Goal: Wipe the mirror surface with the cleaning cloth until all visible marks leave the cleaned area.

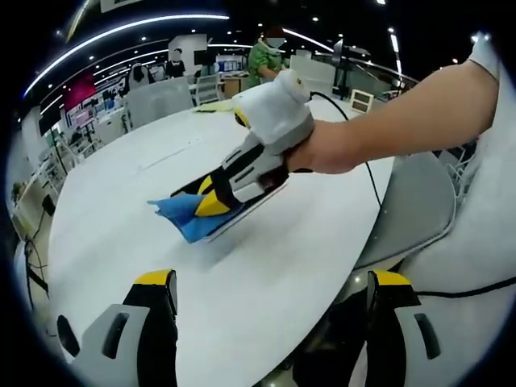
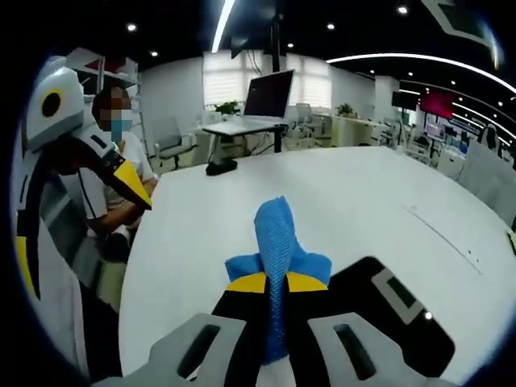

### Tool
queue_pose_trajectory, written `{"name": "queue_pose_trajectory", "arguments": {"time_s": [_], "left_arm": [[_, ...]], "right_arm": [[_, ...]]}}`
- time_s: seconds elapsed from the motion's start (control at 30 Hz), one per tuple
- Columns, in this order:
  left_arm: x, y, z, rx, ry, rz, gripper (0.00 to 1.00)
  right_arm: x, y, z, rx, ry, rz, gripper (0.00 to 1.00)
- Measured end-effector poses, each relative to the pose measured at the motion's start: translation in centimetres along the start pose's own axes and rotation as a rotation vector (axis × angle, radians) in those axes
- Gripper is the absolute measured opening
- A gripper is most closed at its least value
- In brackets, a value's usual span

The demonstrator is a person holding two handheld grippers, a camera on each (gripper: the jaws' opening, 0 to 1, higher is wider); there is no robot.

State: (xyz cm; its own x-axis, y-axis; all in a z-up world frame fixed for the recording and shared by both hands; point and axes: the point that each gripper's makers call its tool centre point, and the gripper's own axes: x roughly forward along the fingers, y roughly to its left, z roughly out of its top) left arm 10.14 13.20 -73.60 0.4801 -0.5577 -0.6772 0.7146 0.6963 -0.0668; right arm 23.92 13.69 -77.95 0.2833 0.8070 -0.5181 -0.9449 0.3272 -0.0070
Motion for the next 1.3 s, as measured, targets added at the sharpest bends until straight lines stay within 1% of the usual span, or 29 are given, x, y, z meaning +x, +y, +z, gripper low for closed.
{"name": "queue_pose_trajectory", "arguments": {"time_s": [0.03,0.1,0.17,0.27,0.3,0.33,0.37,0.43,0.63,0.8,0.97,1.07,1.2,1.27,1.3], "left_arm": [[0.0,0.0,0.1,0.001,-0.003,0.001,0.99],[0.0,0.0,0.0,-0.001,-0.002,0.001,0.99],[-0.1,0.2,0.1,-0.007,-0.006,0.008,0.99],[-0.2,0.2,0.3,-0.003,-0.007,0.011,0.99],[-0.2,0.2,0.3,0.003,-0.004,0.012,0.99],[-0.2,0.1,0.4,0.005,-0.004,0.013,0.99],[-0.2,0.1,0.4,0.005,-0.004,0.013,0.99],[-0.1,0.0,0.3,0.007,0.001,0.015,0.99],[-0.1,-0.4,0.6,0.012,0.007,0.02,0.99],[0.3,-0.6,1.0,0.018,0.012,0.021,0.99],[0.7,-0.9,1.7,0.013,0.011,0.022,0.99],[1.1,-1.0,1.7,0.015,0.02,0.02,0.99],[1.2,-1.1,2.1,0.02,0.02,0.024,0.99],[1.1,-1.2,2.5,0.023,0.012,0.027,0.99],[1.1,-1.3,2.6,0.024,0.01,0.028,0.99]], "right_arm": [[-0.1,0.0,0.0,0.003,0.0,0.0,0.02],[-0.5,0.0,0.2,0.038,-0.014,-0.005,0.02],[-0.8,0.0,0.1,-0.009,0.0,-0.011,0.02],[-1.2,0.0,-0.5,-0.007,0.01,-0.008,0.02],[-1.5,-0.2,-0.6,-0.003,0.008,-0.013,0.02],[-1.8,-0.4,-0.7,0.029,-0.001,-0.019,0.02],[-2.0,-0.6,-0.9,0.032,-0.003,-0.022,0.02],[-2.6,-1.0,-1.3,0.022,0.003,-0.033,0.02],[-4.8,-2.6,-2.4,0.03,0.006,-0.061,0.02],[-6.5,-3.9,-3.0,0.038,0.0,-0.082,0.02],[-7.7,-4.7,-4.0,0.046,0.003,-0.098,0.02],[-8.3,-5.1,-4.6,0.046,0.007,-0.102,0.02],[-9.1,-6.1,-4.9,0.064,0.001,-0.123,0.02],[-9.3,-6.2,-5.1,0.054,0.005,-0.122,0.02],[-9.5,-6.3,-5.3,0.02,0.021,-0.123,0.02]]}}
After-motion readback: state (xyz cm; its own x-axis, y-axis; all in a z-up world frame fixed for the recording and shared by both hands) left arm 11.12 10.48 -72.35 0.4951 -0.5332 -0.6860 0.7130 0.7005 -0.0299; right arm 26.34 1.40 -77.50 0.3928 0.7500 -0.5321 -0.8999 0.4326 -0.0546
